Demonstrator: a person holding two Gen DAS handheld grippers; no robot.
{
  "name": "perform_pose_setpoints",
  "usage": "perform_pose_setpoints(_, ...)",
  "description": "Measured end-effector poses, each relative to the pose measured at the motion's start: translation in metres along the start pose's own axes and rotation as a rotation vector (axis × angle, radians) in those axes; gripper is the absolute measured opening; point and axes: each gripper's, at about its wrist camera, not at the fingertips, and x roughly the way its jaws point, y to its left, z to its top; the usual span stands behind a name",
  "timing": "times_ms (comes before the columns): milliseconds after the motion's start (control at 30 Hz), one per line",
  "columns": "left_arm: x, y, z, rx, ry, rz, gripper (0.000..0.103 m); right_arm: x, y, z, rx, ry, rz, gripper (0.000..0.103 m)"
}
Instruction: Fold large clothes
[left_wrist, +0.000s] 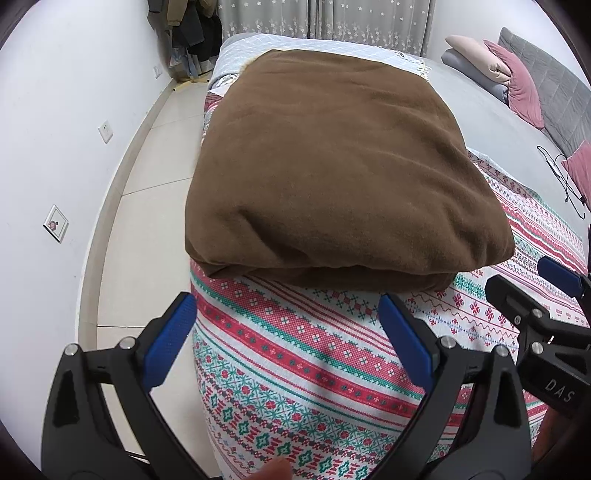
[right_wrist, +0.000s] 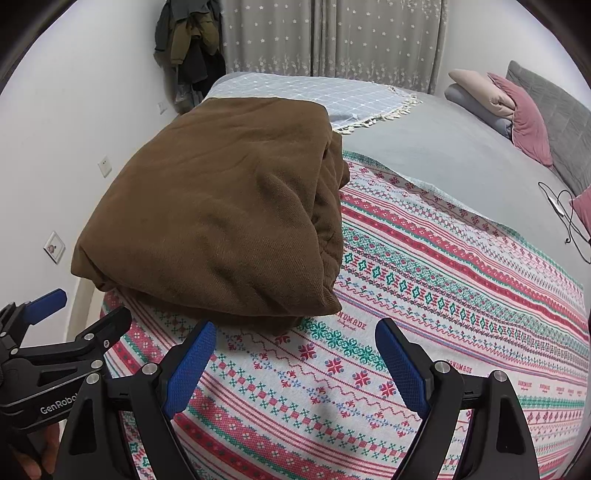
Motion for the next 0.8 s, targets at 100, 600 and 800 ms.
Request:
perform_pose_setpoints(100, 0.0, -0.0001, -0.0001, -0.001, -0.001, 0.002, 0.098, 0.0005, 0.0003, -0.0003, 0.0, 0.001, -0.002, 0.089)
perform_pose_setpoints(600, 0.0006, 0.0003, -0.0005, 0.001, -0.001, 0.001, 0.098, -0.0016, -0.0012, -0.0013, -0.002, 0.0, 0.005, 0.089)
perform_pose_setpoints(800, 0.0009, -0.0004, -0.0012, 0.001, 0.001, 0.0, 0.098, -0.0018, -0.0002, -0.0022, -0.008, 0.004, 0.006, 0.089)
